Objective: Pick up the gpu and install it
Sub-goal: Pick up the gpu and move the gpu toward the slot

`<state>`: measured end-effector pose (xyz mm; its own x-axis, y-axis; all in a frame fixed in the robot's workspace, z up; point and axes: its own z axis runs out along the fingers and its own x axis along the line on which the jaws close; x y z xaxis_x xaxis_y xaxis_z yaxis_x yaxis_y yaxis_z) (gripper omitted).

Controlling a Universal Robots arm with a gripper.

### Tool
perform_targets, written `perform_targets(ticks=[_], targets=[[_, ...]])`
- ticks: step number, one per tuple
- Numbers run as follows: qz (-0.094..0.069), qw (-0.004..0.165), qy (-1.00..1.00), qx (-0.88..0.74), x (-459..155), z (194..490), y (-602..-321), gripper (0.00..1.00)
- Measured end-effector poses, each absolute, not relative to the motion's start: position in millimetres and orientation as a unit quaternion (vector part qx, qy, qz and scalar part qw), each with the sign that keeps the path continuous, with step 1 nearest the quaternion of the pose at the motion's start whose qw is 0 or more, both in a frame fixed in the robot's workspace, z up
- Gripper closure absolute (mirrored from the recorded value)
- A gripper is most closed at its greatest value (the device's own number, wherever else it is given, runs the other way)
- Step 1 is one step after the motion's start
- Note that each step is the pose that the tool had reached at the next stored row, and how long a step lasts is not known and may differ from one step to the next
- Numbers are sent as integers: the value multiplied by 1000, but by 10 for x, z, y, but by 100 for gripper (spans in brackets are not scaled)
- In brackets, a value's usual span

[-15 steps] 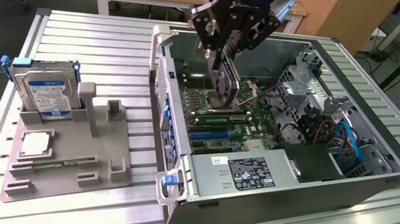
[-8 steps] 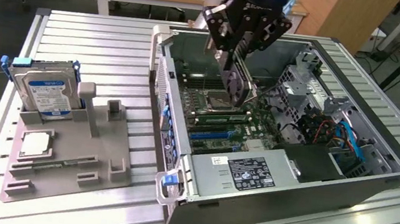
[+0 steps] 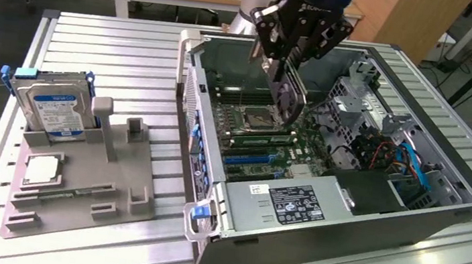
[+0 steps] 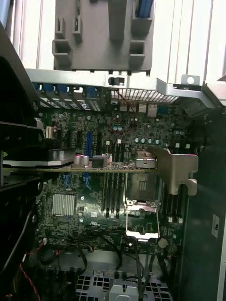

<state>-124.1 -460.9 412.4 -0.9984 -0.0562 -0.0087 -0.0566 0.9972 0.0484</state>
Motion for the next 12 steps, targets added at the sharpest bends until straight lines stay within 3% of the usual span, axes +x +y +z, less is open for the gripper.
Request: perform_targets(ticks=[4,12], targets=[[24,4,999,-28,-1189,4119,-4434,72],[24,5,999,-28,-1175,4112,-4354,72]])
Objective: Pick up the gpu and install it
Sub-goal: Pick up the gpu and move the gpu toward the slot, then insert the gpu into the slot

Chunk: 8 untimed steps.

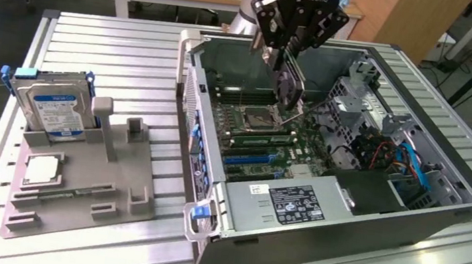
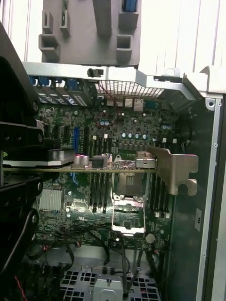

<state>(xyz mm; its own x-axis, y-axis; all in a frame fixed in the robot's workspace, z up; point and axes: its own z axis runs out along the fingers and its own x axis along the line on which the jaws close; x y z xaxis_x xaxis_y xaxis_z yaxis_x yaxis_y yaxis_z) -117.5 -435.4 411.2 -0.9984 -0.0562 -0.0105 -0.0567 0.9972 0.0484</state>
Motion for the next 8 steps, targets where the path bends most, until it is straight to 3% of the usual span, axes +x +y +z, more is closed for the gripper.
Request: perform_targets(ticks=[8], targets=[[24,5,999,-28,-1174,4113,-4343,72]])
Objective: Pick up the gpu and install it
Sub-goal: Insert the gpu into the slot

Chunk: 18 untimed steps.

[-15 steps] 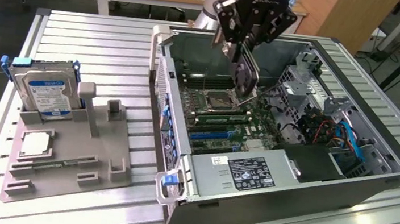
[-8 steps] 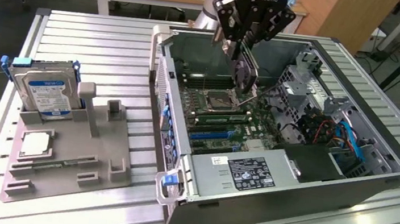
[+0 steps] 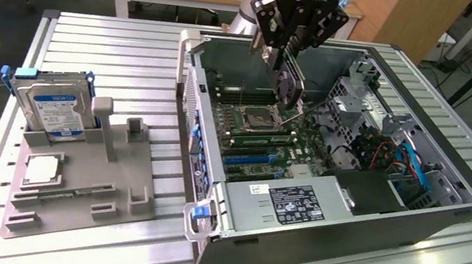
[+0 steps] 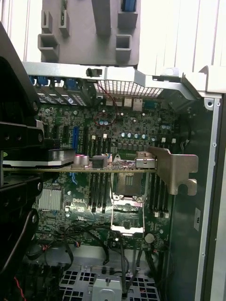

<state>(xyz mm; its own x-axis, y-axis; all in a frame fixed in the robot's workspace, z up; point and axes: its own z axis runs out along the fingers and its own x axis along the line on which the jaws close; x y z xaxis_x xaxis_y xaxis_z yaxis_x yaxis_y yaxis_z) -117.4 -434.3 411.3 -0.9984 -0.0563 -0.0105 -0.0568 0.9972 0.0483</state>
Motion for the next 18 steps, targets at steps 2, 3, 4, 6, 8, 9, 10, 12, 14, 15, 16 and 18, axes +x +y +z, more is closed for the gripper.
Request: perform_targets(ticks=[2,3,4,6,8,9,10,12,14,15,16,18], targets=[[24,5,999,-28,-1174,4112,-4343,72],[24,5,999,-28,-1174,4112,-4343,72],[24,5,999,-28,-1175,4112,-4343,72],[24,5,999,-28,-1175,4112,-4343,72],[24,5,999,-28,-1174,4112,-4343,72],[24,5,999,-29,-1174,4112,-4343,72],[24,5,999,-31,-1175,4112,-4343,72],[24,4,999,-41,-1175,4110,-4343,72],[24,3,998,-53,-1175,4109,-4343,72],[24,3,998,-59,-1174,4108,-4343,72],[24,3,998,-66,-1175,4107,-4343,72],[24,2,997,-75,-1175,4107,-4344,72]])
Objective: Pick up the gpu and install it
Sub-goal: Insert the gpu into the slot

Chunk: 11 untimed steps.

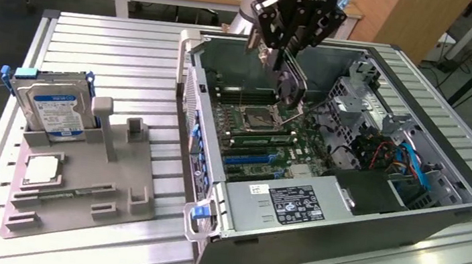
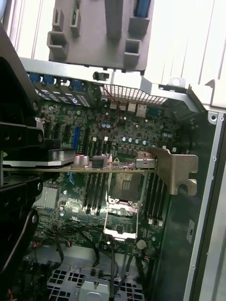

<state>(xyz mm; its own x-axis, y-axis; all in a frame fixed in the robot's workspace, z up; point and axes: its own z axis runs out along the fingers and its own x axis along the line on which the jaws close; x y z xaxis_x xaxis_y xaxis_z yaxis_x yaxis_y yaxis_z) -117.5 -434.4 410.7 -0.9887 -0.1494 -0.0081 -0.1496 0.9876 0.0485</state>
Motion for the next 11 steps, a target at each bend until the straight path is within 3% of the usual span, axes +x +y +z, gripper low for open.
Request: perform_targets(ticks=[11], targets=[[26,1,994,-108,-1114,4106,-4346,72]])
